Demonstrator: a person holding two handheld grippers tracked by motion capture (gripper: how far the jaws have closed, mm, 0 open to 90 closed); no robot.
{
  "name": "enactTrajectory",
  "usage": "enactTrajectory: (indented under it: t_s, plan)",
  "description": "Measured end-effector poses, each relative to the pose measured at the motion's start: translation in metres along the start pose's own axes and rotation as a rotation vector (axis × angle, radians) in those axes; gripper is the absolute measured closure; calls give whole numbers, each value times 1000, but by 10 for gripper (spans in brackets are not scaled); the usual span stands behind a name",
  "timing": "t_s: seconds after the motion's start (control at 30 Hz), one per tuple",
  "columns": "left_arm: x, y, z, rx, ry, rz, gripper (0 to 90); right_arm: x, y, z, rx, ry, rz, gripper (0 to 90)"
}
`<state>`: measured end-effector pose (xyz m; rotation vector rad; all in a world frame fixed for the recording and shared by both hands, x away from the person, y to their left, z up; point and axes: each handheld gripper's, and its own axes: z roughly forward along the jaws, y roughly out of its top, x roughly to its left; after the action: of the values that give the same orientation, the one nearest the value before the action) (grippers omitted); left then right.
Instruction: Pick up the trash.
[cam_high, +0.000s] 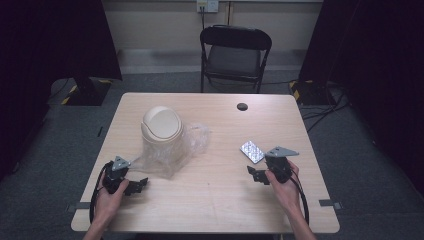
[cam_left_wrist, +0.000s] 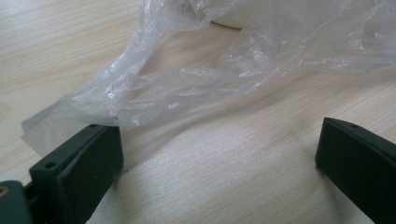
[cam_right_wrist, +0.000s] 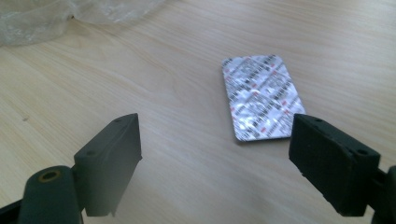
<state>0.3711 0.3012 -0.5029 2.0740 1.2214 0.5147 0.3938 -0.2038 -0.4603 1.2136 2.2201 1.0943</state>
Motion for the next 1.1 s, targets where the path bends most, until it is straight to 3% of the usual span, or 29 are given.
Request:
enactTrajectory:
  t_s: [0.63,1.1]
  plan:
    - [6,-10,-10,-15,6,-12,48,53,57,41,-28,148,-59,181]
    - [7,-21,-22,-18,27,-40,50,96,109,70,-35,252,-146,170]
